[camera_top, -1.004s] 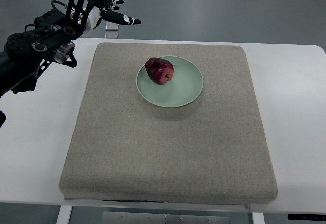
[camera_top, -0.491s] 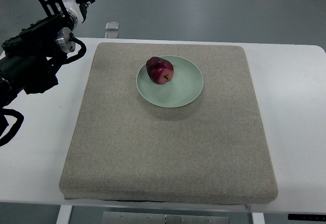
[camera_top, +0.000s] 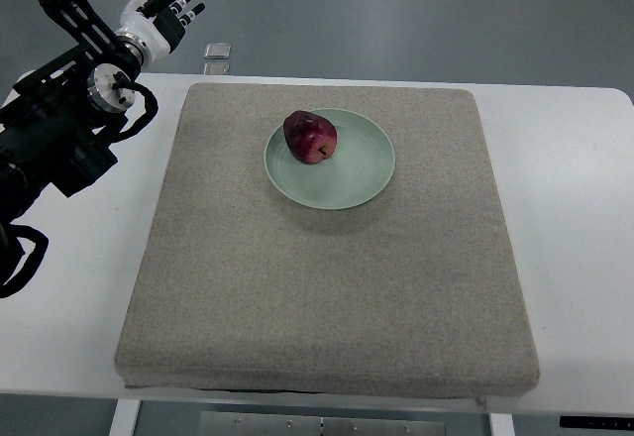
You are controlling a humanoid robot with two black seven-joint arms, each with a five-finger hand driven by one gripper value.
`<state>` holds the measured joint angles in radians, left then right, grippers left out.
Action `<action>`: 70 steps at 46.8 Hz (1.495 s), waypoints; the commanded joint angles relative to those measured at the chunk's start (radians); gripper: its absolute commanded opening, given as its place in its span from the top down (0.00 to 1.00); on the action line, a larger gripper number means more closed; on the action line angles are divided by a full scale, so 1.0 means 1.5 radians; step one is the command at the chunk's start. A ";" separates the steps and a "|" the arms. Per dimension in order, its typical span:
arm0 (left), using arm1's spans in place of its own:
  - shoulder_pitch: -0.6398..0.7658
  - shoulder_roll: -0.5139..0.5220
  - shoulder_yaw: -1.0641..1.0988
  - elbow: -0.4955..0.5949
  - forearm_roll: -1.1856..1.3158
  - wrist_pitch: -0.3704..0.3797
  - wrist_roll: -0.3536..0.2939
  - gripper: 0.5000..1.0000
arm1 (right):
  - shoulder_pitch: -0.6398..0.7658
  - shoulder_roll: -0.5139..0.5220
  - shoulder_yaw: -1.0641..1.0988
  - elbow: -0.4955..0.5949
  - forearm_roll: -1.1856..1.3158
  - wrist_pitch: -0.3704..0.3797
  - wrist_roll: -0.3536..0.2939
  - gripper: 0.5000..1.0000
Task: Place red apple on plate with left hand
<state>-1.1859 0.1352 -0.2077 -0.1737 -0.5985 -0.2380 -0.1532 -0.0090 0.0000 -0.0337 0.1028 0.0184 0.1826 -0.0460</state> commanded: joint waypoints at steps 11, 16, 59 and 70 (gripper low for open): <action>0.014 -0.018 -0.017 0.009 -0.027 -0.048 -0.010 0.02 | 0.000 0.000 0.000 0.000 0.000 0.000 0.000 0.14; 0.014 -0.018 -0.019 0.005 -0.020 -0.050 -0.013 0.01 | 0.000 0.000 0.000 0.000 0.000 0.000 0.000 0.14; 0.017 -0.015 -0.021 0.009 -0.018 -0.070 -0.017 0.01 | 0.000 0.000 0.000 0.002 -0.004 0.002 0.001 0.14; 0.017 -0.016 -0.021 0.009 -0.019 -0.069 -0.017 0.01 | -0.001 0.000 0.000 0.008 -0.002 0.009 0.001 0.14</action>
<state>-1.1597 0.1121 -0.2393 -0.1594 -0.6272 -0.3435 -0.1796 -0.0092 0.0000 -0.0328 0.1046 0.0184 0.1861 -0.0447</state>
